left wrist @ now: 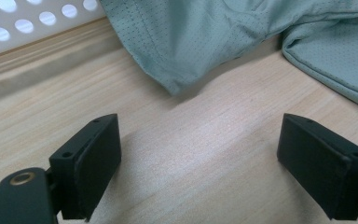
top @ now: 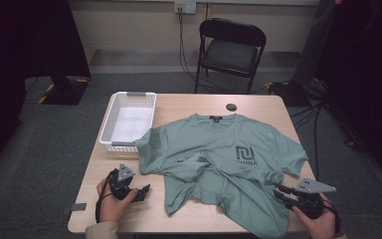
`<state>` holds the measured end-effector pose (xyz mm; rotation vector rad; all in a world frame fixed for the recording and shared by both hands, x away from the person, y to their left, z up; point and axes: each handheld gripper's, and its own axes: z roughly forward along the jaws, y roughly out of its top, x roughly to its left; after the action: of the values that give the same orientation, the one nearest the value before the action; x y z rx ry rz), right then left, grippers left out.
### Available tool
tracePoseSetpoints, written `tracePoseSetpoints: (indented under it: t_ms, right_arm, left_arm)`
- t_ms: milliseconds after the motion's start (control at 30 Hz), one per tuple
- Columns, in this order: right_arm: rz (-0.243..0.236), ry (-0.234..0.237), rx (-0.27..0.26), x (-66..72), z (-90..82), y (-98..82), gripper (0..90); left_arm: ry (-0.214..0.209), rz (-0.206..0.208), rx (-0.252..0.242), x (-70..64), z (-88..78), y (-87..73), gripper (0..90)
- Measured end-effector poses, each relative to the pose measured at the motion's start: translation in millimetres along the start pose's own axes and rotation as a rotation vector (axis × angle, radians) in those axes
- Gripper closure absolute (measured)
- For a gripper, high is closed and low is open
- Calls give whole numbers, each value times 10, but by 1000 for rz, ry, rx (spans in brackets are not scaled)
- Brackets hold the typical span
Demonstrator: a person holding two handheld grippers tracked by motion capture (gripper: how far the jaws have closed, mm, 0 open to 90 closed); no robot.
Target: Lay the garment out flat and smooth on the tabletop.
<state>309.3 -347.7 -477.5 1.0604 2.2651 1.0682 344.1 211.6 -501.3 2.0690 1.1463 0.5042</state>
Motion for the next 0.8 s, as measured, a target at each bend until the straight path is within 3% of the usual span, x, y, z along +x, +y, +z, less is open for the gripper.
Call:
tracePoseSetpoints:
  t_ms: [133,233,367,433,467,567,800]
  right_arm:
    - [-11,-16,14,33,125,111,666]
    - [-23,-54,46,87,264,170,631]
    - [7,-62,64,82,414,206,617]
    - [16,-77,71,65,462,231,667]
    - [26,-77,75,31,501,231,760]
    - [36,-59,56,-17,476,221,860]
    - [74,-35,2,-112,277,168,891]
  left_arm:
    - [0,0,0,0,0,0,133]
    - [1,0,1,0,-1,1,133]
    - [1,0,1,0,-1,0,133]
    - [1,0,1,0,-1,0,133]
    - [0,0,0,0,0,0,133]
    - [0,-1,0,0,0,0,133]
    - [0,0,0,0,0,0,133]
